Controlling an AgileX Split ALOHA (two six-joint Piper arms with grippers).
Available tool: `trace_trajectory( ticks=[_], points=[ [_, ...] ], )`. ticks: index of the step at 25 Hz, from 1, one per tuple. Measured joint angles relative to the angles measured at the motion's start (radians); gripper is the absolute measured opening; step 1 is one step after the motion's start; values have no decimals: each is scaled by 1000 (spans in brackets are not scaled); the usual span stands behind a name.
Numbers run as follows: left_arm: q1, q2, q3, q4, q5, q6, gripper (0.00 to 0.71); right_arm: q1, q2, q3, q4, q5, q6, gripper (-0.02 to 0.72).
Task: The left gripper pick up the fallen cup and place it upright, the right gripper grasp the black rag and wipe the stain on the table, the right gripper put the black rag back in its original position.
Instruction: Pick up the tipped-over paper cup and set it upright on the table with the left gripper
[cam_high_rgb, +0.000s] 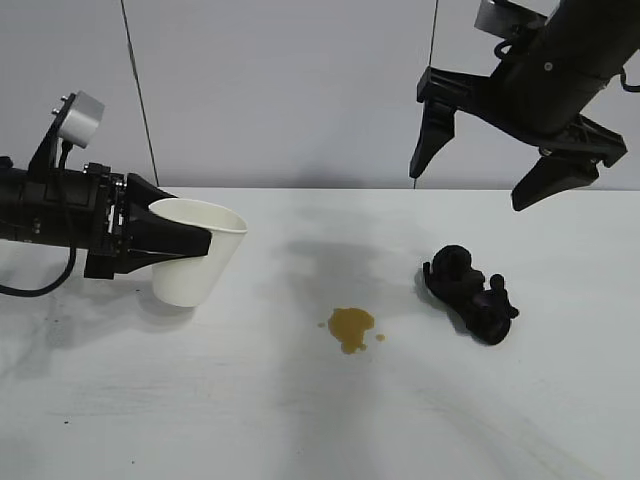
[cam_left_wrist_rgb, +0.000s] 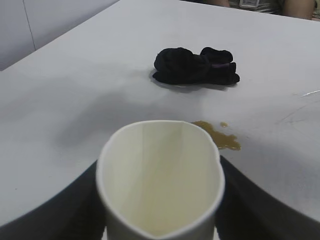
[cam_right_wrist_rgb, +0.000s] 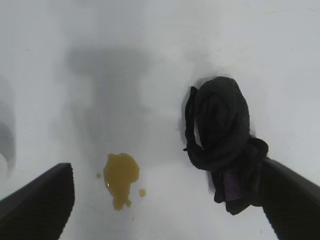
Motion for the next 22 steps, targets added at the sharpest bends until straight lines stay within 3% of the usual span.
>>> trace_trajectory(
  ticks=[18, 19, 22],
  points=[
    [4, 81, -8, -7, 13, 45, 409, 0, 0, 0, -3, -10, 0, 694],
    [5, 81, -8, -7, 13, 45, 433, 0, 0, 0, -3, -10, 0, 694],
    [5, 81, -8, -7, 12, 45, 592, 0, 0, 0, -3, -10, 0, 694]
  ],
)
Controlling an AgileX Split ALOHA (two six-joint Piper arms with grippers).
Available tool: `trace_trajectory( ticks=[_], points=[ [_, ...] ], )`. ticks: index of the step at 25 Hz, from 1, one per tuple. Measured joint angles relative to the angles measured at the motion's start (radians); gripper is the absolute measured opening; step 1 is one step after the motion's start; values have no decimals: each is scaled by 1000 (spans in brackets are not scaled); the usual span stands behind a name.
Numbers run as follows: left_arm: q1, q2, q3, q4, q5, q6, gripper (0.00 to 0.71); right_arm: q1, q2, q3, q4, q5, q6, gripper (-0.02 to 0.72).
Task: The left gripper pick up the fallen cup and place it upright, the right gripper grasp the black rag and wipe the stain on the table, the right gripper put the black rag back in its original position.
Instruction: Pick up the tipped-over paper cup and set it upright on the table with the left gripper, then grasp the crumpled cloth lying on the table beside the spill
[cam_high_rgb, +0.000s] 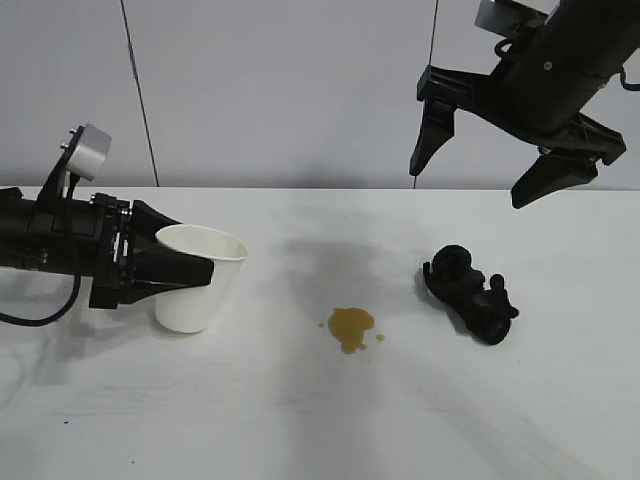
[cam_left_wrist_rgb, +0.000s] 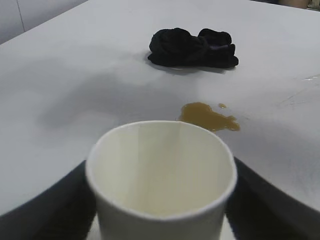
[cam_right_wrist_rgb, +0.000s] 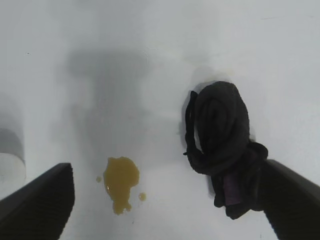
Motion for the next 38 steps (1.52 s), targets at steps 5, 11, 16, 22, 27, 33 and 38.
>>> trace_trajectory(
  ticks=[5, 11, 16, 22, 27, 33, 38],
  points=[
    [0, -13, 0, 1, -3, -70, 683, 0, 0, 0, 0, -1, 0, 694],
    [-11, -191, 0, 35, -176, -500, 692, 0, 0, 0, 0, -1, 0, 694],
    [-79, -433, 1, 236, -515, -940, 693, 0, 0, 0, 0, -13, 0, 694],
    [-121, -551, -51, 667, -629, -1713, 693, 0, 0, -14, -19, 6, -1, 694],
    [-136, -527, -130, 1029, -510, -2164, 693, 0, 5, -15, -189, 60, 54, 694],
    [-137, -515, -147, 1107, -458, -2254, 693, -1, 103, -15, -307, 40, 132, 661],
    [-137, -515, -147, 1108, -444, -2259, 694, -1, 212, -15, -296, 0, 135, 640]
  ],
)
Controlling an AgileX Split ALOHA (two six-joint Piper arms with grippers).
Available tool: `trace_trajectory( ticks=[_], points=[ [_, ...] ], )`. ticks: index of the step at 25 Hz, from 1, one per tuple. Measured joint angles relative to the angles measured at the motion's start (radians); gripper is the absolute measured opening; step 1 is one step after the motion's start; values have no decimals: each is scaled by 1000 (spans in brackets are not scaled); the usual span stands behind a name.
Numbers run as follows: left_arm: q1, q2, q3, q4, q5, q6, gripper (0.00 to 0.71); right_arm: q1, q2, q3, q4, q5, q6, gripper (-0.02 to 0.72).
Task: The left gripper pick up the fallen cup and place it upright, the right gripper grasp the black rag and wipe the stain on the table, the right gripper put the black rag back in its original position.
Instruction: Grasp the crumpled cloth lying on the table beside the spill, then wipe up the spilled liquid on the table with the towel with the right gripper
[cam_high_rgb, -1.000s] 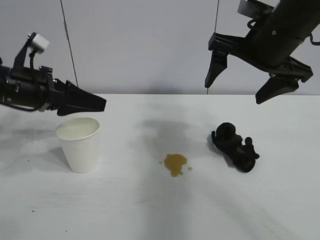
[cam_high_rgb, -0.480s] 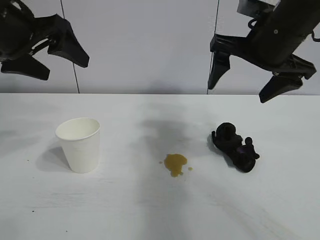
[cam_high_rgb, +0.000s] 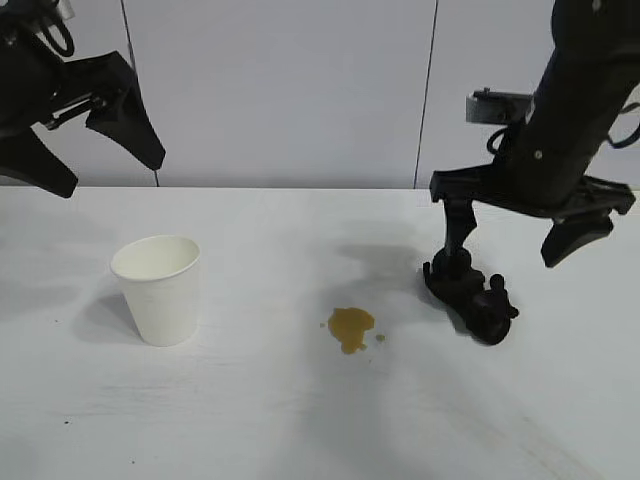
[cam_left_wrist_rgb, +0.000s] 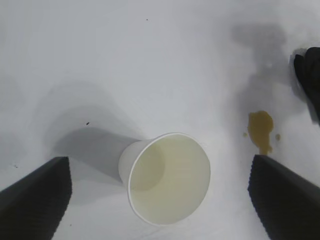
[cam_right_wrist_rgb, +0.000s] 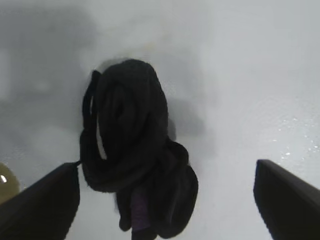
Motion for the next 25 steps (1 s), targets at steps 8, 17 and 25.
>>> trace_trajectory(
  ticks=[8, 17, 25],
  points=[
    [0, 0, 0, 0, 0, -1, 694, -1, 88, -4, 28, -51, 3, 169],
    [0, 0, 0, 1, 3, -2, 694, 88, -3, -4, 145, -26, -57, 91],
    [0, 0, 0, 1, 6, -2, 694, 258, -32, -4, 205, -28, -63, 91]
  ],
)
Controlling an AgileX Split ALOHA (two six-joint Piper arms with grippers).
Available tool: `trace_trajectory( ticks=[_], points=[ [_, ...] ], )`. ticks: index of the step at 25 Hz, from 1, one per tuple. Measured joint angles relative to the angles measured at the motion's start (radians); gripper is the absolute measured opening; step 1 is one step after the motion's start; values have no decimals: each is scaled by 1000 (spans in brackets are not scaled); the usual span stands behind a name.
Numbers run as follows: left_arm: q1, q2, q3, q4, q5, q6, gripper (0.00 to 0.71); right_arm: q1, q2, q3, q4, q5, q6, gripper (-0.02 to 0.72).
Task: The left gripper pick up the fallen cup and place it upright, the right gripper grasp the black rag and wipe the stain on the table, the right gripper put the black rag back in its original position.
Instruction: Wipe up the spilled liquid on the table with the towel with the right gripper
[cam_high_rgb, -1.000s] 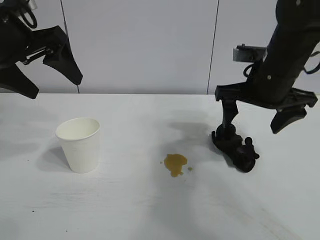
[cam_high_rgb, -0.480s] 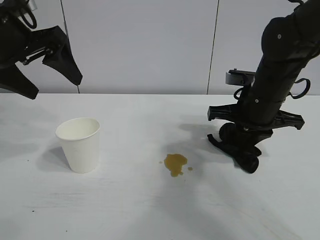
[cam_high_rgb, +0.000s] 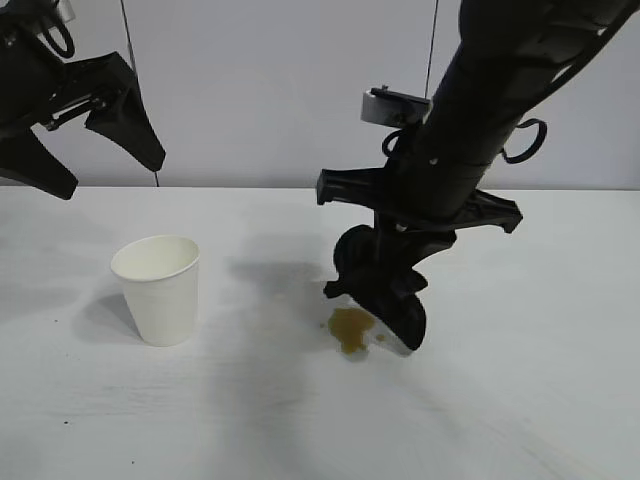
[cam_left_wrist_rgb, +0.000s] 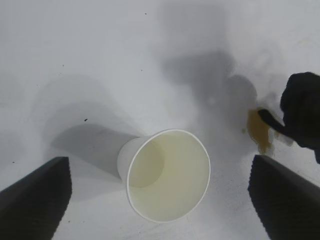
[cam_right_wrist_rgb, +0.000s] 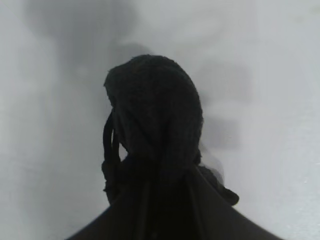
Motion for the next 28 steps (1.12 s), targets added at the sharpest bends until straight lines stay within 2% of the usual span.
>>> trace_trajectory(
  ticks=[3, 8, 12, 16, 19, 21, 23, 26, 28],
  points=[
    [0, 0, 0, 0, 1, 0, 694, 38, 33, 0, 2, -28, 2, 91],
    [0, 0, 0, 1, 1, 0, 694, 43, 131, 0, -17, -51, 17, 91],
    [0, 0, 0, 6, 1, 0, 694, 30, 145, -3, -42, -67, 78, 91],
    [0, 0, 0, 6, 2, 0, 694, -25, 146, -7, -169, -90, 194, 91],
    [0, 0, 0, 7, 2, 0, 694, -100, 146, -6, -271, -91, 234, 91],
    [0, 0, 0, 7, 2, 0, 694, -147, 146, -6, -302, -92, 239, 91],
    [0, 0, 0, 7, 2, 0, 694, -170, 146, -8, -305, -91, 235, 91],
    [0, 0, 0, 7, 2, 0, 694, -156, 146, -8, -295, -88, 201, 91],
    [0, 0, 0, 7, 2, 0, 694, -113, 146, -8, -261, -79, 170, 91]
  ],
)
